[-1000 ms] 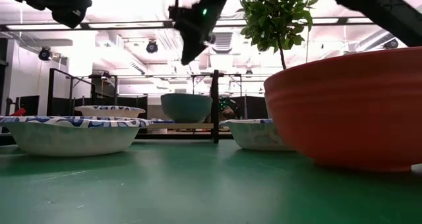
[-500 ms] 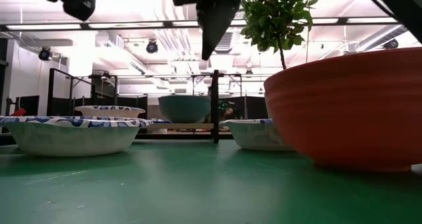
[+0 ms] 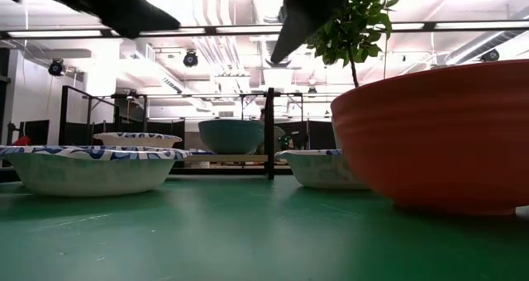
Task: Place and stack bowls onto a shelf
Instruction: Put the green bowl on the shelf
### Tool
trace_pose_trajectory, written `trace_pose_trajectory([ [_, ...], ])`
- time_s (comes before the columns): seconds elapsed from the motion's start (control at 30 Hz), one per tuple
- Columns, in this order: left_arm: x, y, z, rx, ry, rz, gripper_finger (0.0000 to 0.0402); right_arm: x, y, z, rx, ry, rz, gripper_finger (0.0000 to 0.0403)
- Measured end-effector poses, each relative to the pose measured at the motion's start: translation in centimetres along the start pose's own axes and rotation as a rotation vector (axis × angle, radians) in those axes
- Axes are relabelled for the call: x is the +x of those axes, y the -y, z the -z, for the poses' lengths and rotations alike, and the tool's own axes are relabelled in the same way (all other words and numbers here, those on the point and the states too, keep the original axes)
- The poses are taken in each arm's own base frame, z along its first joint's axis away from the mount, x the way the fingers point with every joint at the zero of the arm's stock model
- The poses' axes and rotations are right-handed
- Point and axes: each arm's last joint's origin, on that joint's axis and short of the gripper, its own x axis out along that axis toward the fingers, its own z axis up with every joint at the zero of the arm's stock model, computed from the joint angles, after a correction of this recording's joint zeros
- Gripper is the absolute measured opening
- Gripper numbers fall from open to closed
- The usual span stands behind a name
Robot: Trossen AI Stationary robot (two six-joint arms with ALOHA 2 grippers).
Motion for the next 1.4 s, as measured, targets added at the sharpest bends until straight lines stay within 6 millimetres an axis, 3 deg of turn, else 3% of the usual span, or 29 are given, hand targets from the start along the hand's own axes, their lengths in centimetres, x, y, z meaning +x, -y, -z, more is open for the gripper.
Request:
trace_pose_trajectory([
  [0.2,4.2,-2.6,0.8,-0.069,0.0,0.009,0.0,-1.8,0.1,3.7,0.026,0.203,0.015,0.0027],
  [0.4,8.3,-5.7,2.4,-0.152,0.028,-0.138,0.0,-3.6,0.4,6.6,0.029,0.331,0.036,0.0027],
  [0.53,9.8,-7.3,3.1,-0.183,0.07,-0.212,0.0,-4.5,0.4,8.2,0.028,0.381,0.043,0.0027],
  [0.67,10.8,-9.2,5.2,-0.212,-0.032,-0.349,0.0,-4.7,0.4,9.3,0.032,0.4,0.045,0.0027],
  [0.83,11.0,-11.1,6.9,-0.248,-0.123,-0.429,0.0,-4.2,0.3,10.0,0.031,0.39,0.045,0.0027],
  [1.0,10.2,-12.0,7.2,-0.279,-0.175,-0.463,0.0,-3.9,0.2,10.1,0.028,0.379,0.044,0.0027],
  [1.2,8.6,-12.4,6.7,-0.268,-0.258,-0.538,0.0,-3.9,0.2,10.0,0.023,0.389,0.046,0.0027],
  [1.4,7.1,-12.9,4.8,-0.246,-0.346,-0.577,0.0,-3.9,0.2,9.9,0.025,0.398,0.047,0.0027],
])
